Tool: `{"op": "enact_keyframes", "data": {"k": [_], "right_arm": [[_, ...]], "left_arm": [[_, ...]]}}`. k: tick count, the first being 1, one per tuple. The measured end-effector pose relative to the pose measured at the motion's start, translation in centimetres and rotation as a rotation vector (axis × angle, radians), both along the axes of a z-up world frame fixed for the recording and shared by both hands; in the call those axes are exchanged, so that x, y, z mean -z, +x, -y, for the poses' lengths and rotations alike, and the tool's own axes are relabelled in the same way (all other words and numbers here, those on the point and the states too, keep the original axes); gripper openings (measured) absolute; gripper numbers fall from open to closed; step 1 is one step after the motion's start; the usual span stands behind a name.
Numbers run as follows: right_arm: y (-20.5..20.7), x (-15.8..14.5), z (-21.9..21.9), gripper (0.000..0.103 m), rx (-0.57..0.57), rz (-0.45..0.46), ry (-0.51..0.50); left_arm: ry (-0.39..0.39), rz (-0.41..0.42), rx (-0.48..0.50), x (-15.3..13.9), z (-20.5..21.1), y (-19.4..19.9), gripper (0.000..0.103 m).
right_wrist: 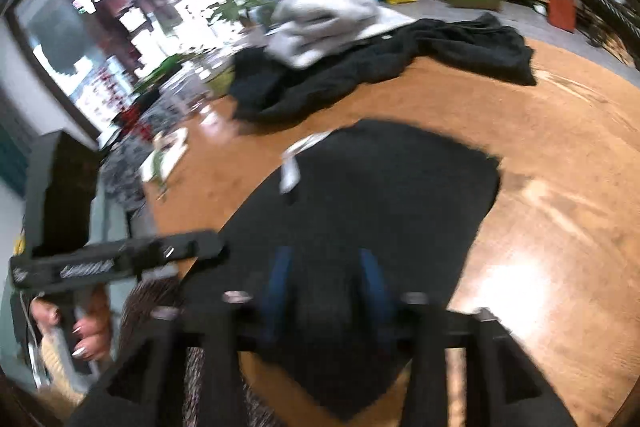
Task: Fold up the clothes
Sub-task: 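Release the garment with both grippers and lay it flat on the table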
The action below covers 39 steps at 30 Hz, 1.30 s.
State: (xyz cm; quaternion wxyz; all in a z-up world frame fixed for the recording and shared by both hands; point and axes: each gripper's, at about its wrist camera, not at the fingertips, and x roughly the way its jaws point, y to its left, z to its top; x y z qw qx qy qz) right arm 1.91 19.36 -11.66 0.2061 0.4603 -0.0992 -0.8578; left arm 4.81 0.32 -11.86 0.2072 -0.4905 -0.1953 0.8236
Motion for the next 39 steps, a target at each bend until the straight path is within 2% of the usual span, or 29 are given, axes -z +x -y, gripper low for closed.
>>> {"op": "enact_keyframes", "data": {"k": [1, 3, 4, 5, 7, 10, 12, 13, 16, 19, 20, 22, 23, 25, 29, 36, 37, 39], "right_arm": [[1.3, 0.5, 1.1, 0.055, -0.04, -0.005, 0.011], [3.6, 1.5, 3.2, 0.058, -0.102, -0.005, 0.052], [4.7, 1.9, 4.0, 0.061, -0.125, -0.006, 0.088], [5.3, 2.3, 5.0, 0.063, -0.147, -0.013, 0.123], [6.0, 3.1, 6.7, 0.064, -0.175, -0.03, 0.208], [6.5, 4.3, 8.7, 0.064, -0.181, -0.054, 0.324], [6.2, 4.6, 9.0, 0.064, -0.165, -0.05, 0.321], [6.1, 4.7, 9.0, 0.064, -0.153, -0.05, 0.31], [5.7, 5.1, 9.3, 0.061, -0.129, -0.057, 0.312], [5.3, 5.5, 9.1, 0.039, -0.107, -0.032, 0.305], [5.1, 5.6, 9.0, 0.031, -0.1, -0.023, 0.299], [5.0, 5.2, 8.6, 0.022, -0.086, -0.013, 0.275], [4.9, 4.9, 8.3, 0.019, -0.08, -0.012, 0.26], [4.9, 3.9, 7.8, 0.017, -0.065, -0.024, 0.24], [4.9, 2.5, 7.3, 0.017, -0.054, -0.041, 0.204], [4.5, 1.1, 6.8, 0.016, -0.05, -0.053, 0.139], [4.5, 1.0, 6.8, 0.016, -0.048, -0.051, 0.124], [4.4, 0.7, 6.6, 0.016, -0.046, -0.052, 0.105]], "left_arm": [[-0.004, -0.011, -0.025, 0.3, 0.5, 0.7, 0.01], [-0.017, -0.018, -0.069, 0.5, 1.4, 1.6, 0.028], [-0.03, -0.017, -0.088, 1.0, 1.8, 1.7, 0.054], [-0.047, -0.021, -0.107, 1.3, 2.1, 2.0, 0.066], [-0.081, -0.032, -0.097, 1.8, 2.3, 2.4, 0.066], [-0.193, -0.049, -0.047, 2.3, 1.3, 3.1, 0.066], [-0.279, -0.073, -0.014, 2.9, 0.4, 3.5, 0.066], [-0.289, -0.079, 0.007, 3.5, -0.1, 3.5, 0.066], [-0.26, -0.08, 0.026, 5.3, -0.9, 3.1, 0.066], [-0.237, -0.113, 0.022, 6.0, -0.1, 3.3, 0.066], [-0.204, -0.124, 0.032, 6.2, 0.3, 3.4, 0.066], [-0.12, -0.126, 0.042, 6.5, 1.2, 3.5, 0.066], [-0.102, -0.125, 0.045, 6.5, 1.4, 3.5, 0.066], [-0.08, -0.124, 0.051, 6.5, 1.7, 3.6, 0.066], [-0.096, -0.123, 0.059, 6.5, 1.5, 3.8, 0.066], [-0.013, -0.104, 0.078, 7.1, 0.1, 4.2, 0.066], [-0.01, -0.107, 0.073, 7.2, -0.2, 4.2, 0.064], [-0.006, -0.105, 0.053, 7.5, -0.7, 4.1, 0.054]]}}
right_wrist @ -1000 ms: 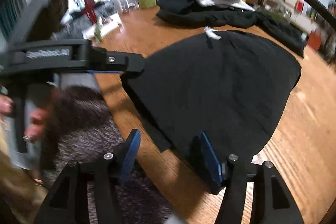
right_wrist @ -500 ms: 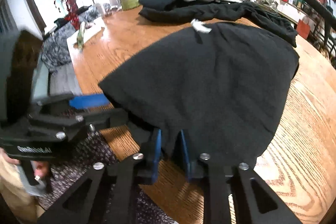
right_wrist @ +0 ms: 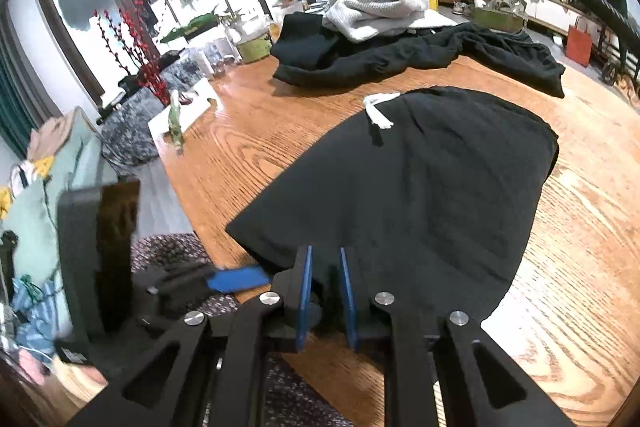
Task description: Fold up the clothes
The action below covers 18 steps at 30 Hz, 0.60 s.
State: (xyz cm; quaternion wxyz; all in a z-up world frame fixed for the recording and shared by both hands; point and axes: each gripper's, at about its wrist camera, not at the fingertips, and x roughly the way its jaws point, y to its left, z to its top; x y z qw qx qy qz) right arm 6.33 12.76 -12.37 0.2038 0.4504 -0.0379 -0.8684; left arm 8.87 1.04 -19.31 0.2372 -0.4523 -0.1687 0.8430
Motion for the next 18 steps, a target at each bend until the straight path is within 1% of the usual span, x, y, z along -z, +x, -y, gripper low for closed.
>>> {"op": "enact_keyframes", "data": {"k": [1, 4, 6, 8, 9, 11, 13, 15, 16, 17, 18], "right_arm": [[0.0, -0.1, -0.1, 0.016, 0.001, -0.001, -0.006], [0.2, 0.0, 0.0, 0.016, -0.014, -0.012, 0.037], [0.6, 0.3, 0.0, 0.024, -0.039, -0.015, 0.073], [1.2, 0.7, 0.1, 0.04, -0.074, -0.022, 0.111], [1.5, 1.0, 0.3, 0.043, -0.094, -0.027, 0.131], [2.0, 1.7, 0.8, 0.042, -0.114, -0.03, 0.183], [1.9, 2.7, 1.5, 0.042, -0.128, -0.014, 0.22], [1.5, 3.8, 2.1, 0.042, -0.138, -0.001, 0.253], [1.2, 4.3, 2.3, 0.04, -0.139, 0.005, 0.267], [0.8, 4.8, 2.4, 0.029, -0.131, 0.015, 0.277], [0.4, 5.1, 2.2, 0.021, -0.107, 0.026, 0.281]], "left_arm": [[0.002, 0.001, -0.011, 0.1, -0.2, -0.1, 0.044], [0.037, 0.018, -0.01, 0.5, 0.0, -0.3, 0.043], [0.075, 0.037, -0.014, 0.6, 0.8, -0.4, 0.043], [0.11, 0.048, -0.039, 0.8, 1.9, -0.4, 0.043], [0.125, 0.052, -0.054, 0.9, 2.4, -0.5, 0.043], [0.134, 0.049, -0.075, 0.9, 3.1, -0.5, 0.043], [0.134, 0.047, -0.08, 0.9, 3.3, -0.5, 0.043], [0.124, 0.04, -0.075, 0.9, 3.1, -0.5, 0.043], [0.115, 0.036, -0.074, 0.8, 2.9, -0.5, 0.043], [0.109, 0.033, -0.07, 0.7, 2.7, -0.5, 0.043], [0.11, 0.035, -0.069, 0.7, 2.5, -0.6, 0.043]]}}
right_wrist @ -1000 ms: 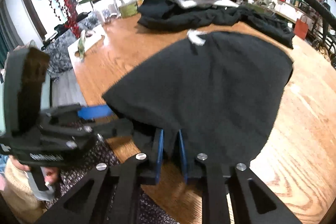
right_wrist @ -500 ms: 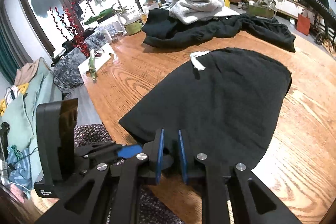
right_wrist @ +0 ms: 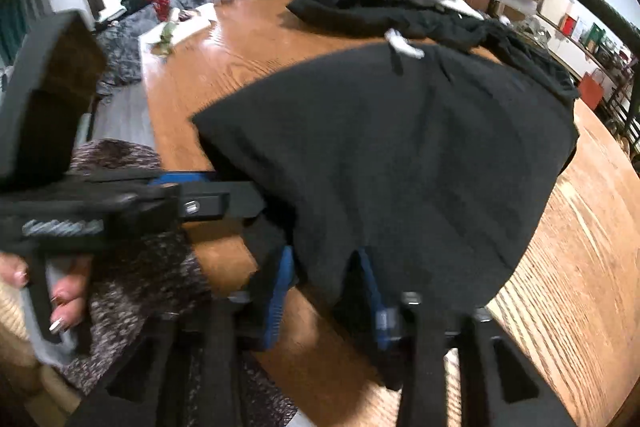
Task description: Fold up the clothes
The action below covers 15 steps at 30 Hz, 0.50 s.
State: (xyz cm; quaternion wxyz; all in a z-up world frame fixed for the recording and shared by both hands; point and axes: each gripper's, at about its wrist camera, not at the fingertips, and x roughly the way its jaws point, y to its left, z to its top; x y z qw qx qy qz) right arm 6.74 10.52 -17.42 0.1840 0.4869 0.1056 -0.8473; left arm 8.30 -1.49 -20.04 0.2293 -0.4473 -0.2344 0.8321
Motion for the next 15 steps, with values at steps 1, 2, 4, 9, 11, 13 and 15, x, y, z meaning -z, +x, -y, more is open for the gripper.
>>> {"op": "enact_keyframes", "data": {"k": [1, 2, 4, 9, 11, 13, 15], "right_arm": [[-0.4, -0.2, -0.5, 0.012, 0.035, 0.014, -0.02], [-0.7, -0.9, -1.4, 0.006, 0.07, 0.027, -0.085], [-0.7, -2.6, -2.6, 0.006, 0.109, 0.012, -0.161], [0.3, -5.1, -3.3, 0.006, 0.115, -0.049, -0.175], [0.5, -5.4, -3.5, 0.006, 0.119, -0.053, -0.184], [0.6, -5.5, -3.7, 0.006, 0.129, -0.056, -0.2], [0.8, -6.1, -3.7, 0.006, 0.13, -0.063, -0.221]], "left_arm": [[0.003, 0.004, 0.0, 0.0, -0.2, 0.0, 0.043], [0.018, 0.014, 0.0, 0.1, -0.2, -0.1, 0.043], [0.081, 0.054, -0.001, 0.6, -0.2, -0.5, 0.043], [0.082, 0.044, -0.008, 0.6, -2.0, -0.5, 0.043], [0.081, 0.039, -0.032, 0.6, -2.6, -0.3, 0.041], [0.112, 0.051, -0.053, 0.7, -2.9, -0.3, 0.014], [0.144, 0.063, -0.073, 0.8, -3.2, -0.2, 0.006]]}}
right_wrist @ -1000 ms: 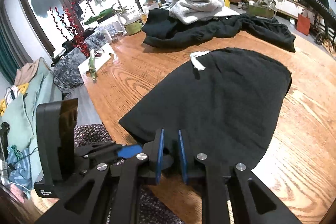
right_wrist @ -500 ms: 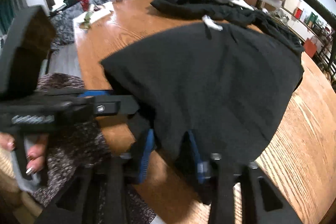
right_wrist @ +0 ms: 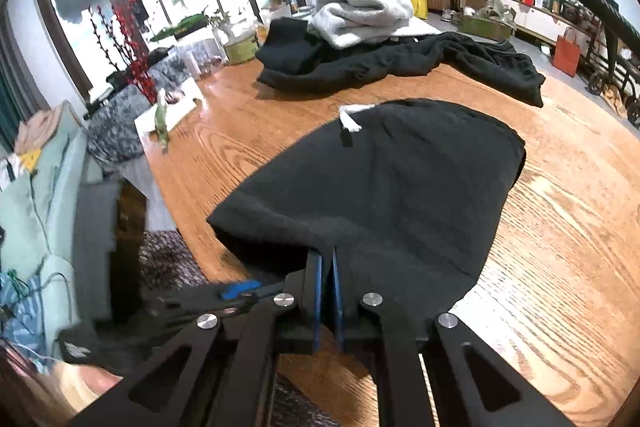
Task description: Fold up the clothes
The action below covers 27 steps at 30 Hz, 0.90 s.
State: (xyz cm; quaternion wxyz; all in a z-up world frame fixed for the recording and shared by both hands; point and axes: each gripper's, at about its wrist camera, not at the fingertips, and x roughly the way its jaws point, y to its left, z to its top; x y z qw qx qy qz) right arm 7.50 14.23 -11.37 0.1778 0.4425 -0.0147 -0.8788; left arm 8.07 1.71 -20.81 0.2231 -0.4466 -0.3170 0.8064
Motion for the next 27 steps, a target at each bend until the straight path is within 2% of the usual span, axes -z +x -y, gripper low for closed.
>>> {"op": "enact_keyframes", "data": {"k": [2, 4, 7, 9, 11, 12, 13, 14, 15, 16, 17, 18, 19, 20, 21, 22, 23, 24, 25, 26, 27], "right_arm": [[0.3, -1.1, 0.1, 0.006, -0.007, -0.023, -0.011], [0.5, -2.0, 0.1, 0.006, -0.022, -0.038, -0.024], [0.6, -2.8, 0.2, 0.006, -0.048, -0.042, -0.044], [0.4, -1.9, 0.9, 0.006, -0.069, -0.014, -0.041], [-0.1, -0.1, 1.4, 0.006, -0.081, 0.052, -0.051], [-0.2, 0.5, 1.5, 0.006, -0.086, 0.077, -0.058], [-0.4, 1.3, 1.5, 0.011, -0.095, 0.119, -0.081], [-0.5, 1.9, 1.4, 0.019, -0.103, 0.157, -0.108], [-0.5, 1.8, 1.1, 0.025, -0.109, 0.178, -0.153], [-0.5, 1.6, 0.7, 0.043, -0.115, 0.196, -0.198], [-0.4, 0.9, 0.2, 0.049, -0.122, 0.19, -0.247], [-0.3, -0.2, -0.6, 0.048, -0.127, 0.164, -0.291], [-0.4, -1.3, -1.5, 0.048, -0.111, 0.129, -0.291], [-0.5, -2.3, -2.3, 0.048, -0.094, 0.094, -0.288], [-0.8, -3.0, -3.0, 0.048, -0.068, 0.061, -0.267], [-1.5, -3.6, -3.7, 0.048, -0.016, 0.025, -0.203], [-2.2, -4.2, -4.5, 0.047, 0.036, -0.01, -0.14], [-2.9, -4.8, -5.1, 0.044, 0.083, -0.043, -0.077], [-4.1, -4.7, -5.2, 0.039, 0.097, -0.058, -0.018], [-5.3, -4.7, -5.2, 0.034, 0.111, -0.069, 0.035], [-6.3, -4.4, -5.1, 0.034, 0.116, -0.057, 0.049]], "left_arm": [[0.12, -0.037, 0.011, -0.9, 0.3, 0.4, 0.006], [0.255, -0.085, 0.061, -2.2, 0.5, 0.8, 0.003], [0.374, -0.006, 0.099, -0.6, 0.1, 0.4, 0.003], [0.371, 0.076, 0.084, 1.1, -0.1, 0.4, 0.003], [0.359, 0.161, 0.065, 2.8, -0.2, 0.4, 0.003], [0.328, 0.17, 0.074, 2.3, 0.0, 0.8, 0.003], [0.291, 0.17, 0.087, 1.6, 0.2, 1.2, 0.005], [0.253, 0.174, 0.107, 0.9, 0.4, 1.5, 0.014], [0.213, 0.176, 0.14, -0.1, 0.6, 1.9, 0.024], [0.197, 0.154, 0.162, -1.5, 1.1, 2.4, 0.05], [0.189, 0.126, 0.181, -2.9, 1.7, 2.9, 0.06], [0.18, 0.098, 0.199, -4.3, 2.2, 3.4, 0.06], [0.175, 0.034, 0.198, -6.1, 2.8, 3.7, 0.06], [0.16, -0.047, 0.177, -8.1, 3.3, 3.7, 0.059], [0.112, -0.126, 0.132, -10.1, 3.5, 3.5, 0.058], [0.017, -0.15, 0.095, -11.4, 3.0, 2.8, 0.044], [-0.088, -0.16, 0.061, -12.4, 2.4, 2.0, 0.017], [-0.187, -0.126, 0.055, -12.2, 1.1, 0.6, 0.009], [-0.285, -0.082, 0.056, -11.6, -0.2, -0.9, 0.007], [-0.324, -0.033, 0.073, -10.3, -1.1, -2.1, 0.006], [-0.349, 0.017, 0.095, -8.8, -1.9, -3.2, 0.005]]}}
